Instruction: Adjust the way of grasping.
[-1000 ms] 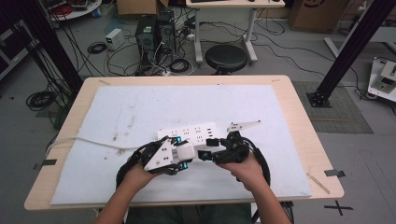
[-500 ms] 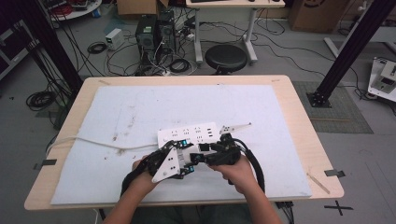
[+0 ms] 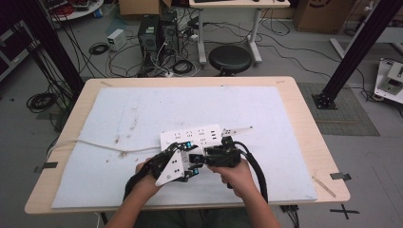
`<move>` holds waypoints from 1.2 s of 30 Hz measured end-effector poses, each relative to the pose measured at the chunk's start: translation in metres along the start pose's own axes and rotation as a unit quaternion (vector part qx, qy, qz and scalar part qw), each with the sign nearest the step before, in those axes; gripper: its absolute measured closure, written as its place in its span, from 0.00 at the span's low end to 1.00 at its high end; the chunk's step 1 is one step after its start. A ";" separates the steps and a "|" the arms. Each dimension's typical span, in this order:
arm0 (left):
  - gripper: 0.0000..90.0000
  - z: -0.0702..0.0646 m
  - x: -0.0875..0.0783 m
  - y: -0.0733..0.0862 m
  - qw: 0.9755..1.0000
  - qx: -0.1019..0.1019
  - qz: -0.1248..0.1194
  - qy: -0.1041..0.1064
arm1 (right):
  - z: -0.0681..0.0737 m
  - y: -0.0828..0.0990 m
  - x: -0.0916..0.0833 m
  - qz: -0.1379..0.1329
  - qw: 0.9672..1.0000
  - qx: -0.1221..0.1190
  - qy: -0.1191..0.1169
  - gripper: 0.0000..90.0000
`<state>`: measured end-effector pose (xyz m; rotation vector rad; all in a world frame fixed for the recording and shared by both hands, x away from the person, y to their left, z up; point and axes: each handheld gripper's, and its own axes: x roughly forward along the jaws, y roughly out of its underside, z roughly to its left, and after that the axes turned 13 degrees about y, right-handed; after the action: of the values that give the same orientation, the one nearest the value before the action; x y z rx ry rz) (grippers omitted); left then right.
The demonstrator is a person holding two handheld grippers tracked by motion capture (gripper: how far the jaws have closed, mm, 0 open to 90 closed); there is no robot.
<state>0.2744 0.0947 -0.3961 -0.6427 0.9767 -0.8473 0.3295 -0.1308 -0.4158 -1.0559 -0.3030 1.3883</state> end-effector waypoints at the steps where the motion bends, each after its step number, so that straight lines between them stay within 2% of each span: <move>1: 0.47 0.000 0.001 0.000 1.000 0.006 0.005 -0.004 | 0.001 0.000 0.000 -0.003 1.000 -0.003 0.004 0.63; 4: 0.47 0.000 0.002 0.000 1.000 0.008 0.010 -0.002 | 0.000 0.000 0.000 0.000 1.000 0.004 0.004 0.65; 7: 0.46 0.003 0.003 0.000 1.000 -0.003 0.016 0.009 | 0.000 0.000 0.000 0.003 1.000 0.010 0.002 0.68; 9: 0.43 0.004 0.002 -0.001 1.000 -0.006 0.019 0.007 | 0.001 0.000 -0.001 0.003 1.000 0.008 0.000 0.70; 10: 0.38 0.004 0.002 -0.001 1.000 -0.006 0.019 0.007 | 0.001 0.000 -0.001 0.003 1.000 0.008 0.000 0.70; 12: 0.31 0.006 -0.002 0.001 1.000 -0.019 0.022 -0.006 | -0.001 -0.002 -0.007 -0.005 1.000 0.005 0.012 0.70; 14: 0.26 0.007 -0.005 0.001 1.000 -0.021 0.020 -0.008 | -0.002 -0.003 -0.011 -0.007 1.000 0.006 0.019 0.70; 15: 0.24 0.010 -0.011 0.004 0.999 -0.032 0.019 -0.012 | -0.003 -0.005 -0.019 -0.018 0.999 -0.002 0.031 0.70; 18: 0.24 0.015 -0.019 0.006 0.999 -0.043 0.017 -0.019 | -0.003 -0.008 -0.033 -0.037 0.998 -0.017 0.056 0.70; 19: 0.23 0.021 -0.028 0.008 0.998 -0.058 0.023 -0.025 | -0.003 -0.010 -0.039 -0.042 0.997 -0.023 0.065 0.70; 20: 0.23 0.021 -0.028 0.008 0.998 -0.058 0.023 -0.025 | -0.003 -0.010 -0.039 -0.042 0.997 -0.023 0.065 0.70; 21: 0.23 0.028 -0.037 0.009 0.996 -0.072 0.030 -0.031 | -0.002 -0.012 -0.048 -0.056 0.995 -0.036 0.075 0.70; 22: 0.23 0.028 -0.037 0.009 0.996 -0.072 0.030 -0.031 | -0.002 -0.012 -0.048 -0.056 0.995 -0.036 0.075 0.70; 23: 0.23 0.031 -0.042 0.010 0.996 -0.083 0.030 -0.034 | 0.000 -0.015 -0.057 -0.066 0.992 -0.052 0.092 0.70; 24: 0.23 0.039 -0.052 0.012 0.992 -0.118 0.028 -0.040 | 0.001 -0.016 -0.061 -0.067 0.991 -0.057 0.097 0.70; 27: 0.23 0.051 -0.066 0.013 0.988 -0.143 0.030 -0.049 | 0.002 -0.019 -0.070 -0.073 0.988 -0.076 0.115 0.70; 28: 0.23 0.051 -0.066 0.013 0.988 -0.143 0.030 -0.049 | 0.003 -0.021 -0.073 -0.073 0.987 -0.079 0.120 0.70; 29: 0.23 0.059 -0.074 0.014 0.986 -0.155 0.037 -0.053 | 0.003 -0.022 -0.075 -0.071 0.986 -0.084 0.124 0.70; 30: 0.23 0.059 -0.074 0.014 0.986 -0.155 0.037 -0.053 | 0.003 -0.022 -0.075 -0.071 0.986 -0.084 0.124 0.70; 32: 0.23 0.066 -0.083 0.016 0.984 -0.163 0.047 -0.055 | 0.005 -0.024 -0.080 -0.070 0.983 -0.096 0.140 0.70; 34: 0.22 0.071 -0.090 0.018 0.982 -0.172 0.051 -0.059 | 0.005 -0.026 -0.083 -0.067 0.981 -0.106 0.147 0.70; 35: 0.22 0.073 -0.093 0.020 0.981 -0.176 0.052 -0.057 | 0.006 -0.027 -0.084 -0.065 0.980 -0.110 0.154 0.70; 36: 0.22 0.073 -0.093 0.020 0.981 -0.176 0.052 -0.057 | 0.006 -0.027 -0.084 -0.065 0.980 -0.110 0.154 0.70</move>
<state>0.3188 0.1905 -0.3392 -0.9234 1.0555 -0.5421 0.3231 -0.1983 -0.3595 -1.3900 -0.2950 1.0713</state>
